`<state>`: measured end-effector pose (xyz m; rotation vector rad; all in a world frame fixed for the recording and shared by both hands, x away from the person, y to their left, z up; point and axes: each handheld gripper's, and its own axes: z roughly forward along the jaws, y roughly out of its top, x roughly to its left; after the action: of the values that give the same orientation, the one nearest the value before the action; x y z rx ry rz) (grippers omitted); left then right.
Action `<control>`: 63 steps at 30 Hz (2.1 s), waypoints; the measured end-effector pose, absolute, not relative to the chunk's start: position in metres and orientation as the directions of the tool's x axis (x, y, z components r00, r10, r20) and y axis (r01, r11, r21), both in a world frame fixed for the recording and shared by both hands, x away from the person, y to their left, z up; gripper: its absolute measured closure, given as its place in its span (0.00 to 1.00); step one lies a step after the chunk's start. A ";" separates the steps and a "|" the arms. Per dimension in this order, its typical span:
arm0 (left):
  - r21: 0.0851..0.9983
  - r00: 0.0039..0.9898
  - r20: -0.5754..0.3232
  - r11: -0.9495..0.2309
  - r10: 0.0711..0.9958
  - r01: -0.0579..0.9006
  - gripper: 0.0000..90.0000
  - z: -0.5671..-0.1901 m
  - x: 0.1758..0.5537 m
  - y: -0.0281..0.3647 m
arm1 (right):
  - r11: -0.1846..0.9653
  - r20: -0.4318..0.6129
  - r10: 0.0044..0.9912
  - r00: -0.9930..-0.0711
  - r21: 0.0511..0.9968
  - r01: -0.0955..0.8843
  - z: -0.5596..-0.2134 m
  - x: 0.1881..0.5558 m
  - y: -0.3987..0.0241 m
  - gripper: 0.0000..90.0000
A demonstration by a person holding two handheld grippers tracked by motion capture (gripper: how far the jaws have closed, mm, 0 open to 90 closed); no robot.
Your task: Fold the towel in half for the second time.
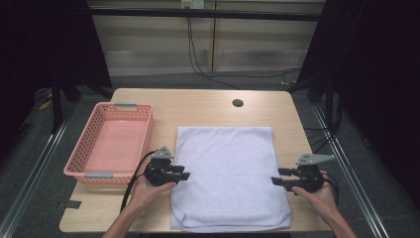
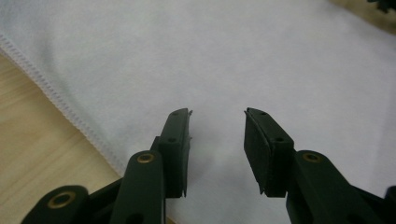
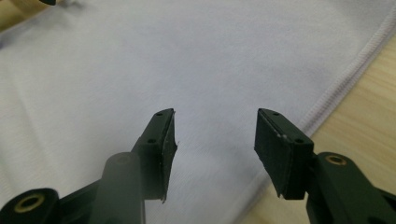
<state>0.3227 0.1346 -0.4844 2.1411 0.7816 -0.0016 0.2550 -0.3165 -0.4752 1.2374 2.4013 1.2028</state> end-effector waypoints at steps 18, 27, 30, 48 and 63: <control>0.707 0.781 -0.224 -0.454 0.583 0.543 0.62 -0.501 0.346 0.129 | 0.405 0.059 0.807 -0.588 0.670 0.622 -0.499 0.308 -0.285 0.49; 0.709 0.820 -0.213 -0.493 0.532 0.504 0.64 -0.501 0.331 0.122 | 0.411 0.077 0.791 -0.607 0.668 0.620 -0.497 0.284 -0.301 0.75; 0.713 0.826 -0.217 -0.494 0.519 0.498 0.65 -0.501 0.327 0.122 | 0.410 0.082 0.791 -0.606 0.664 0.626 -0.496 0.277 -0.303 0.77; 0.665 0.852 -0.259 -0.556 0.455 0.499 0.66 -0.494 0.264 0.134 | 0.436 0.153 0.748 -0.646 0.620 0.652 -0.489 0.203 -0.304 0.61; 0.755 0.788 -0.228 -0.408 0.572 0.514 0.66 -0.475 0.342 0.130 | 0.349 0.060 0.833 -0.550 0.714 0.607 -0.469 0.299 -0.328 0.53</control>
<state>0.3416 0.1298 -0.4753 2.0847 0.8055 0.0826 0.2989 -0.3277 -0.4692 1.2770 2.3028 1.0129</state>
